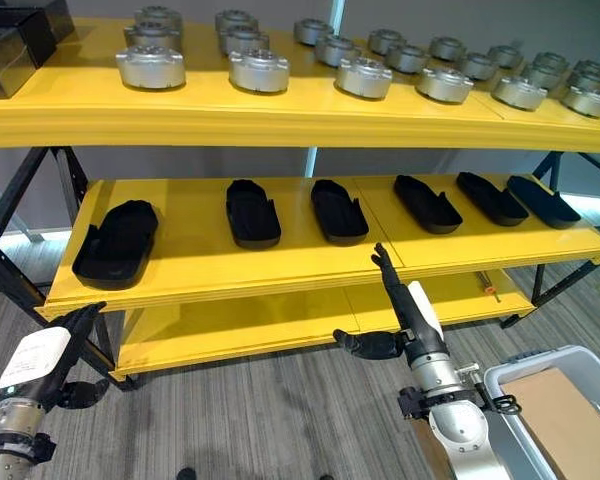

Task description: Move parts from the plastic box to the shelf.

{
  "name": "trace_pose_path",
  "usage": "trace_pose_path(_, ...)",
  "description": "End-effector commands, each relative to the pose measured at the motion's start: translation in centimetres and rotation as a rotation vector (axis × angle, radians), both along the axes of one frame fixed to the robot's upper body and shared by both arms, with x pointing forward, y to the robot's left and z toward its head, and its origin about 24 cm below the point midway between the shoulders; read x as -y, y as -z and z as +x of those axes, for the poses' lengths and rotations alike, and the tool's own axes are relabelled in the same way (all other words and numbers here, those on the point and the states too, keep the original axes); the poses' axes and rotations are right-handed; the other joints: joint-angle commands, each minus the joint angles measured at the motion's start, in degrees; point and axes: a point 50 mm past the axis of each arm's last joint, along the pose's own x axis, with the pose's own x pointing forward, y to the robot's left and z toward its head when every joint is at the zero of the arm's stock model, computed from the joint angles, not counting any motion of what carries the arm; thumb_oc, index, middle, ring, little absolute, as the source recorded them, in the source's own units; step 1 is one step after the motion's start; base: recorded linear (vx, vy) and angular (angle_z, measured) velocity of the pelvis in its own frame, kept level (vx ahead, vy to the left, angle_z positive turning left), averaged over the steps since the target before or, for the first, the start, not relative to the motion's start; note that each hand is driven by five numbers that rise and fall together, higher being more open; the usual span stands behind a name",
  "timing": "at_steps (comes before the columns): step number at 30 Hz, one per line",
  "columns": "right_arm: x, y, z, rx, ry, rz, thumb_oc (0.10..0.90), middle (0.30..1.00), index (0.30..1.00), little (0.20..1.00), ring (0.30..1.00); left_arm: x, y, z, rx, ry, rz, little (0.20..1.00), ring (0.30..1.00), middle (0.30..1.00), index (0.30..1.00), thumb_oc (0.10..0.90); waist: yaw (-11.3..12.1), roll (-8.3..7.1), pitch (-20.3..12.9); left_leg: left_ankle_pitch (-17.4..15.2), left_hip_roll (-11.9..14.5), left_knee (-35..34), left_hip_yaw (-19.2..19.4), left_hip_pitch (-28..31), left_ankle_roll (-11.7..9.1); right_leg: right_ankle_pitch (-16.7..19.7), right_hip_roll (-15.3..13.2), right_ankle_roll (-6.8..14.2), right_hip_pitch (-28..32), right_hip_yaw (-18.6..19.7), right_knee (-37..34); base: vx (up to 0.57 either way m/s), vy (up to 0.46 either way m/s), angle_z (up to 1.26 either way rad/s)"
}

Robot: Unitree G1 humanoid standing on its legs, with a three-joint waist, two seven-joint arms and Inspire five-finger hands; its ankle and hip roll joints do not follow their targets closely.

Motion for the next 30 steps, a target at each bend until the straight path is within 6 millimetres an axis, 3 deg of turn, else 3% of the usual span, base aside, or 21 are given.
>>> trace_pose_path(1,-0.3,-6.2,2.1,0.334,-0.023,0.049,0.9,1.0,1.0,1.0,1.0,-0.7,-5.6,4.1,0.229,0.069,0.169,1.0,1.0,1.0,1.0,0.9,0.1,-2.52,2.85,-5.41,-4.07,-0.1,-0.02,2.84,4.75,-1.37,-0.52,-0.31,0.58,-2.57,0.62,-0.03,0.016,0.03)
trace_pose_path(13,-1.0,-6.7,2.6,0.353,-0.036,0.049,0.9,1.0,1.0,1.0,1.0,-1.6,-6.7,5.2,0.305,-0.007,0.196,1.0,1.0,1.0,1.0,0.9,0.92,-3.79,6.53,-4.98,-5.07,0.24,-0.5,1.55,5.24,-0.4,-1.5,-0.19,-0.27,-2.82,0.84,-0.04,0.029,0.05)
trace_pose_path(23,-1.4,-6.7,3.0,0.363,-0.032,0.048,0.9,1.0,1.0,1.0,1.0,-1.7,-10.7,7.6,0.474,-0.001,0.331,1.0,1.0,1.0,1.0,0.9,0.8,-5.46,8.75,-5.41,-6.56,1.73,-0.7,-1.22,6.02,0.48,-2.86,0.05,-2.59,-2.36,1.66,-0.02,0.047,0.02)
trace_pose_path(30,-2.2,-6.9,3.3,0.381,-0.058,0.054,0.9,1.0,1.0,1.0,1.0,-2.2,-10.9,9.5,0.463,-0.022,0.382,1.0,1.0,1.0,1.0,0.9,0.16,-5.92,11.22,-5.97,-7.55,3.24,0.12,-2.44,6.52,0.84,-3.77,0.27,-4.67,-1.28,2.8,-0.03,0.058,-0.03)
